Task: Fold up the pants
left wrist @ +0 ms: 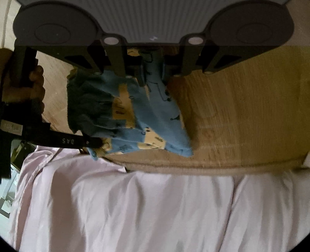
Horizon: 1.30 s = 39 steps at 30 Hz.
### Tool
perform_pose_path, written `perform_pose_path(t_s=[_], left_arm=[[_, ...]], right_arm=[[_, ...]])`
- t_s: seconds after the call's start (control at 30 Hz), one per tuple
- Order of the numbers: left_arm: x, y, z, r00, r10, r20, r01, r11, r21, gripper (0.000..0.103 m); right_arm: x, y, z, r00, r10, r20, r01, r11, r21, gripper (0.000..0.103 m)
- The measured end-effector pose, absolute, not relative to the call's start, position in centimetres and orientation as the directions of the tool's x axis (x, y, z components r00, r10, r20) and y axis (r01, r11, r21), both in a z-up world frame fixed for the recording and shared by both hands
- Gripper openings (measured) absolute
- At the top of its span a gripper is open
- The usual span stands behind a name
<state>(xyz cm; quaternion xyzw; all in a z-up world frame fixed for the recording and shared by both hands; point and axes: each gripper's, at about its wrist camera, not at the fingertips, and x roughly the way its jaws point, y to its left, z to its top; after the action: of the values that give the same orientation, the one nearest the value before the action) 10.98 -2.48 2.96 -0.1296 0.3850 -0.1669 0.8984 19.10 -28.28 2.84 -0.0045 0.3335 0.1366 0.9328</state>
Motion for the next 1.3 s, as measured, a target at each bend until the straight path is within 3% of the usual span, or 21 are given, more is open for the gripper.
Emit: perform_pose_path(t_s=[0.27, 0.47, 0.7, 0.87, 0.93, 1.03, 1.1, 1.13, 1.23, 1.3], left_arm=[[13.8, 2.6, 3.8, 0.703, -0.359, -0.614, 0.089, 0.901, -0.425, 0.017], [16.5, 8.8, 3.5, 0.761, -0.242, -0.601, -0.058, 0.899, -0.435, 0.018], [18.2, 13.0, 0.1, 0.703, -0.253, -0.665, -0.199, 0.827, -0.525, 0.018], [18.5, 12.9, -0.9, 0.681, -0.251, -0.687, -0.233, 0.816, -0.529, 0.021], [18.3, 13.4, -1.0, 0.68, -0.247, -0.69, -0.237, 0.816, -0.527, 0.023], [18.6, 13.3, -0.5, 0.677, -0.225, -0.701, -0.255, 0.822, -0.509, 0.035], [18.2, 13.4, -0.2, 0.678, -0.202, -0.707, -0.268, 0.828, -0.493, 0.043], [17.9, 13.4, 0.0, 0.681, -0.191, -0.707, -0.27, 0.832, -0.485, 0.043], [17.5, 13.6, 0.6, 0.702, -0.139, -0.698, -0.284, 0.845, -0.453, 0.06], [17.1, 13.6, 1.4, 0.719, -0.093, -0.689, -0.299, 0.853, -0.428, 0.073]], right_arm=[[24.8, -23.6, 5.4, 0.72, 0.38, -0.58, -0.41, 0.908, 0.085, 0.005], [29.7, -17.6, 5.8, 0.699, 0.458, -0.549, -0.518, 0.854, 0.054, 0.005], [31.8, -11.9, 1.9, 0.667, 0.451, -0.593, -0.613, 0.785, -0.092, 0.005], [32.7, -10.9, -0.4, 0.674, 0.392, -0.626, -0.578, 0.808, -0.117, 0.007], [32.8, -11.0, -0.6, 0.693, 0.351, -0.63, -0.551, 0.821, -0.149, 0.016], [32.9, -12.0, 0.1, 0.714, 0.325, -0.62, -0.51, 0.848, -0.143, 0.028], [32.6, -12.9, 0.9, 0.719, 0.327, -0.614, -0.485, 0.868, -0.106, 0.048], [32.1, -13.4, 1.4, 0.721, 0.337, -0.606, -0.481, 0.873, -0.087, 0.053], [30.2, -14.9, 2.6, 0.732, 0.361, -0.578, -0.484, 0.873, -0.068, 0.069], [29.1, -15.4, 3.2, 0.739, 0.372, -0.561, -0.482, 0.874, -0.057, 0.085]])
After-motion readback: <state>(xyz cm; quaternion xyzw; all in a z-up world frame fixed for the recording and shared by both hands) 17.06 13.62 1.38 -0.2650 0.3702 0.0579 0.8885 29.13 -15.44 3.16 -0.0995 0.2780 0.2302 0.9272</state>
